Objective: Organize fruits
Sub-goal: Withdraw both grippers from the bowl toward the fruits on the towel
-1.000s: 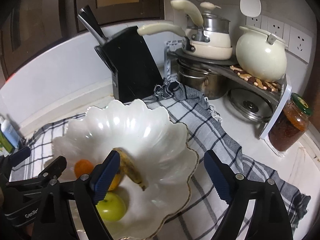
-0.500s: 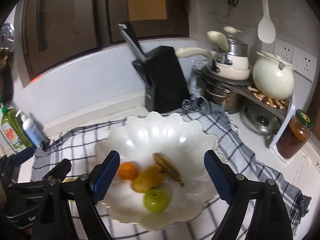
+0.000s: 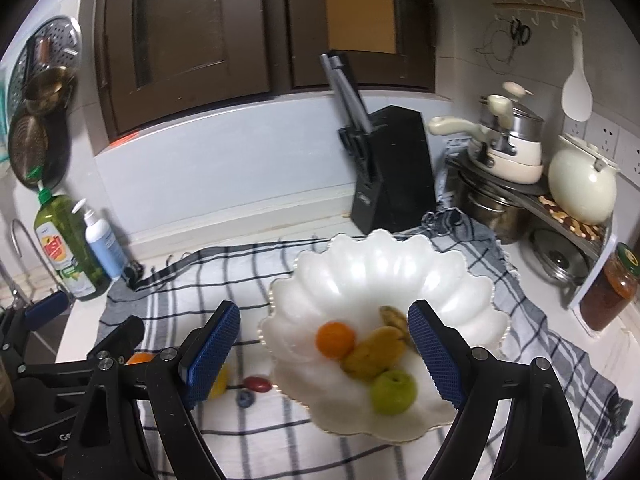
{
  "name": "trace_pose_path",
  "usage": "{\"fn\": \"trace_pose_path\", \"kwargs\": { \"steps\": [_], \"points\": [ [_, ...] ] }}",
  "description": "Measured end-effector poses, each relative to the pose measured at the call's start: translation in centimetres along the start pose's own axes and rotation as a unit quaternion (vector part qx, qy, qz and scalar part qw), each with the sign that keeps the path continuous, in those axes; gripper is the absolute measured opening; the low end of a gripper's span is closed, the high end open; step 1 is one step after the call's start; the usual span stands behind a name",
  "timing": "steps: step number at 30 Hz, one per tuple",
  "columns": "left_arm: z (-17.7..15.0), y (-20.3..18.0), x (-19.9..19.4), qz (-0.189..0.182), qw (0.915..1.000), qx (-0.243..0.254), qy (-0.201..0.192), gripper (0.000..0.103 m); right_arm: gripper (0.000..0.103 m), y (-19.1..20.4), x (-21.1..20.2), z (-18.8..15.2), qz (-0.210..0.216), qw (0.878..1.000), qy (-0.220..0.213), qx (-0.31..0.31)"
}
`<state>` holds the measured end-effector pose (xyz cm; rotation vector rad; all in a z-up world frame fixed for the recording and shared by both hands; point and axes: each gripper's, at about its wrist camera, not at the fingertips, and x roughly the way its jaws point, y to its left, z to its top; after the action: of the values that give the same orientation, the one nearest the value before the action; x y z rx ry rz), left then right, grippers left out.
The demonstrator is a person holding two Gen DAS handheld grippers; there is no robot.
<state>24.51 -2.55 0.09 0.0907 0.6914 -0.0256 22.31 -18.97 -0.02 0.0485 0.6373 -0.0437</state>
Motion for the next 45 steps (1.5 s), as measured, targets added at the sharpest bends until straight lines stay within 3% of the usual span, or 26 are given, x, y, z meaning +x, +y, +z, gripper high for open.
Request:
{"fn": "trace_pose_path", "kwargs": {
  "steps": [16,29,45],
  "points": [
    [-2.9,6.3,-0.3,0.043,0.9988,-0.022,0.011,0.103,0.087,6.3,1.2,-1.7,0.019,0.999,0.019,-0.039],
    [-5.9,9.4,2.2,0.063,0.9965,-0.033,0.042,0.103,0.087,9.9,4.3,-4.2,0.035,0.996,0.055,-0.06],
    [-9.5,10.6,6.5,0.047,0.9954,-0.031,0.077,0.103,0.087,12.0,8.9,-8.1,0.047,0.99,0.109,-0.082]
  ]
}}
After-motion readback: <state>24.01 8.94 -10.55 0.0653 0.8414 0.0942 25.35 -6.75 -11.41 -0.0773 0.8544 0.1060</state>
